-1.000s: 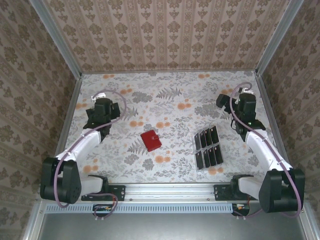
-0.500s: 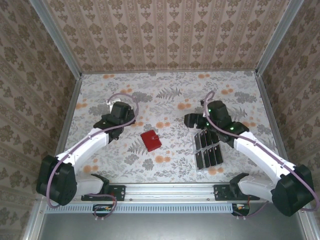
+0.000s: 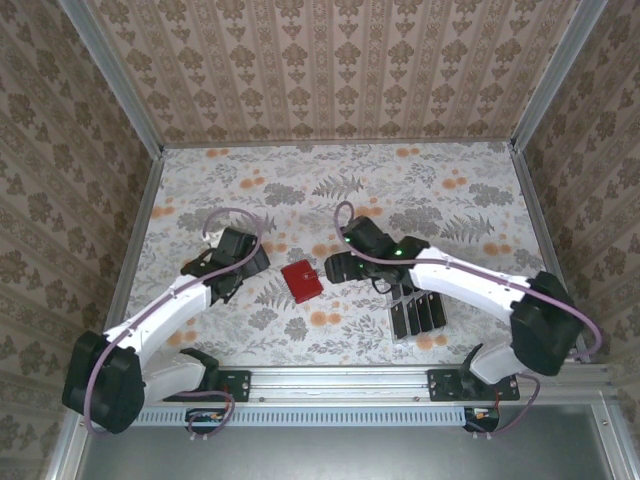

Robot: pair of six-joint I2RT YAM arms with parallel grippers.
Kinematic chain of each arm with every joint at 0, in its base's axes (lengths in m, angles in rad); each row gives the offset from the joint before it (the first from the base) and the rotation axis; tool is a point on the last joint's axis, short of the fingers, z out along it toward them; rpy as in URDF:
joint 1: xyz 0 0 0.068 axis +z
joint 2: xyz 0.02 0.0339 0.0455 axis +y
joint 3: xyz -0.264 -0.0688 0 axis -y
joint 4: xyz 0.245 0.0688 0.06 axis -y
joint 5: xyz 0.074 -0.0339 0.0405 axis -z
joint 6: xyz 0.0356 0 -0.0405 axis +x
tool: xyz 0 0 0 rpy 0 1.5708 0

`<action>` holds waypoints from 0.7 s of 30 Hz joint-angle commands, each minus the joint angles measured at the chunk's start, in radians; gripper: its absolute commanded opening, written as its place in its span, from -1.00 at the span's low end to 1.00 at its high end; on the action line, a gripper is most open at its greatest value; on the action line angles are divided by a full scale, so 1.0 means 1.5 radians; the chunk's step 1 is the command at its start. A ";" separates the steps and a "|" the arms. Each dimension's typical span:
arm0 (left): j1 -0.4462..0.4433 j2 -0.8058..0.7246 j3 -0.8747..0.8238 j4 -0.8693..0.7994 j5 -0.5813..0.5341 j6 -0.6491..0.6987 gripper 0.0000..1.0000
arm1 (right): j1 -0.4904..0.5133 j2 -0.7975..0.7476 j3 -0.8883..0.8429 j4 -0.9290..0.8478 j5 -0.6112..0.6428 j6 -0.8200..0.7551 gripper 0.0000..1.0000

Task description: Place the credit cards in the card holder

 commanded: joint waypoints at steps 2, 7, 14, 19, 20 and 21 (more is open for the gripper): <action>0.002 -0.025 -0.023 -0.021 0.031 -0.063 1.00 | 0.052 0.116 0.107 -0.105 0.058 0.004 0.55; 0.017 -0.035 -0.034 -0.031 0.066 -0.089 1.00 | 0.098 0.231 0.217 -0.155 0.113 -0.015 0.49; 0.083 -0.093 -0.057 -0.041 0.103 -0.108 0.99 | 0.116 0.334 0.316 -0.184 0.146 -0.023 0.38; 0.123 -0.126 -0.051 -0.059 0.116 -0.082 1.00 | 0.117 0.375 0.352 -0.190 0.152 -0.018 0.30; 0.129 -0.130 -0.051 -0.061 0.118 -0.077 1.00 | 0.117 0.383 0.359 -0.190 0.151 -0.018 0.29; 0.135 -0.133 -0.053 -0.061 0.120 -0.075 1.00 | 0.117 0.389 0.365 -0.191 0.151 -0.019 0.29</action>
